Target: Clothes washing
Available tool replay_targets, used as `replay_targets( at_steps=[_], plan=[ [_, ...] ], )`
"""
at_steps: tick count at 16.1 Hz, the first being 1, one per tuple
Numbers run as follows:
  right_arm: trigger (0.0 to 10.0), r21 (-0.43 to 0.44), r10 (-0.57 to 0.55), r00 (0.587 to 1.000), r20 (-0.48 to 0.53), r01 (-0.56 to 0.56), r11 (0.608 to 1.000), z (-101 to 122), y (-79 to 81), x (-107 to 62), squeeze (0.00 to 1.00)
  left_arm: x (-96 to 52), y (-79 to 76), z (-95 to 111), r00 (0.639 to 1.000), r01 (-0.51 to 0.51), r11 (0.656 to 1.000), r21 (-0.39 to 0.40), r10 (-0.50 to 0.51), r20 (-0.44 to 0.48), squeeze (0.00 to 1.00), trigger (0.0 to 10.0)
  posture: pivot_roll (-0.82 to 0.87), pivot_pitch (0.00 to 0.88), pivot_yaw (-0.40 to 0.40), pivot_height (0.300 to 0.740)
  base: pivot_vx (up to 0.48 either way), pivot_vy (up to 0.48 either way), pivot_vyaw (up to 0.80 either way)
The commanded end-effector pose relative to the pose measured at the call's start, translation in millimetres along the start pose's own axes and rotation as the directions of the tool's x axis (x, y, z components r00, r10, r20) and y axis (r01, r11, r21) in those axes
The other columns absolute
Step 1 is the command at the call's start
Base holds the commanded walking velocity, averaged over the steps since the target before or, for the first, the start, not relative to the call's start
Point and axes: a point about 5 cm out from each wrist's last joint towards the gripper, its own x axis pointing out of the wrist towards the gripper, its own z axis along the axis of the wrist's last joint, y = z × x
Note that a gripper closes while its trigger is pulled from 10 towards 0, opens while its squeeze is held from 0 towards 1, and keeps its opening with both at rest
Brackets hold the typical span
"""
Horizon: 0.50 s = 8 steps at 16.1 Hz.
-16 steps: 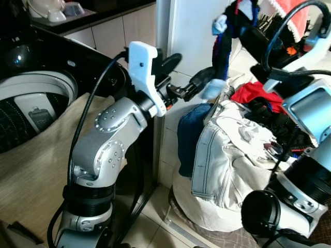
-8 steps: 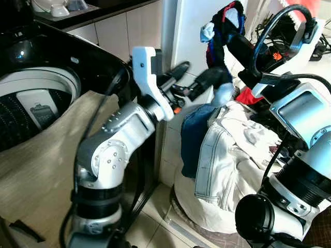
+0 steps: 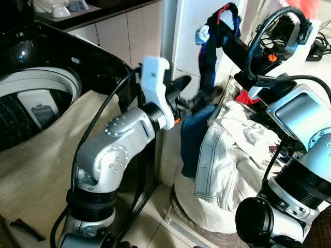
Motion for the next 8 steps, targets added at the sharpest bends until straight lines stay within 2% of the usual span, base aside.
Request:
replay_targets(
  at_steps=[1, 2, 3, 4, 8],
  plan=[
    [0.0, -0.011, 0.007, 1.000, 0.017, -0.007, 1.000, 1.2, 3.9, -2.6, 0.00, 2.3, -1.4, -3.8, 1.000, -0.005, 1.000, 0.020, 0.005, -0.006, 0.00, 10.0, -0.09, 0.000, -0.051, 0.740, 0.000, 0.000, 0.00],
    [0.0, -0.009, 0.009, 1.000, 0.019, -0.009, 1.000, 1.1, 4.8, -2.4, 0.00, 2.3, -2.7, -5.0, 1.000, 0.003, 1.000, 0.016, -0.003, -0.011, 0.00, 7.9, -0.09, 0.000, -0.049, 0.740, 0.000, 0.000, 0.00],
    [0.0, -0.008, 0.010, 1.000, 0.019, -0.010, 1.000, 0.9, 5.5, -2.1, 0.00, 2.1, -3.1, -5.8, 1.000, 0.001, 1.000, 0.007, -0.001, -0.015, 0.00, 3.6, -0.09, 0.000, -0.049, 0.740, 0.000, 0.000, 0.00],
    [0.0, -0.007, 0.010, 1.000, 0.020, -0.010, 1.000, 0.6, 6.3, -1.8, 0.00, 1.8, -3.5, -7.2, 1.000, 0.000, 1.000, 0.009, 0.000, -0.031, 0.00, 0.0, -0.09, 0.000, -0.048, 0.740, 0.000, 0.000, 0.00],
    [0.0, -0.023, 0.002, 1.000, -0.004, -0.002, 1.000, -3.9, 6.1, -2.5, 0.00, 3.4, 5.3, -5.1, 0.994, -0.106, 0.994, -0.030, 0.106, -0.010, 0.00, 0.0, -0.09, 0.000, -0.049, 0.740, 0.000, 0.000, 0.00]
  ],
)
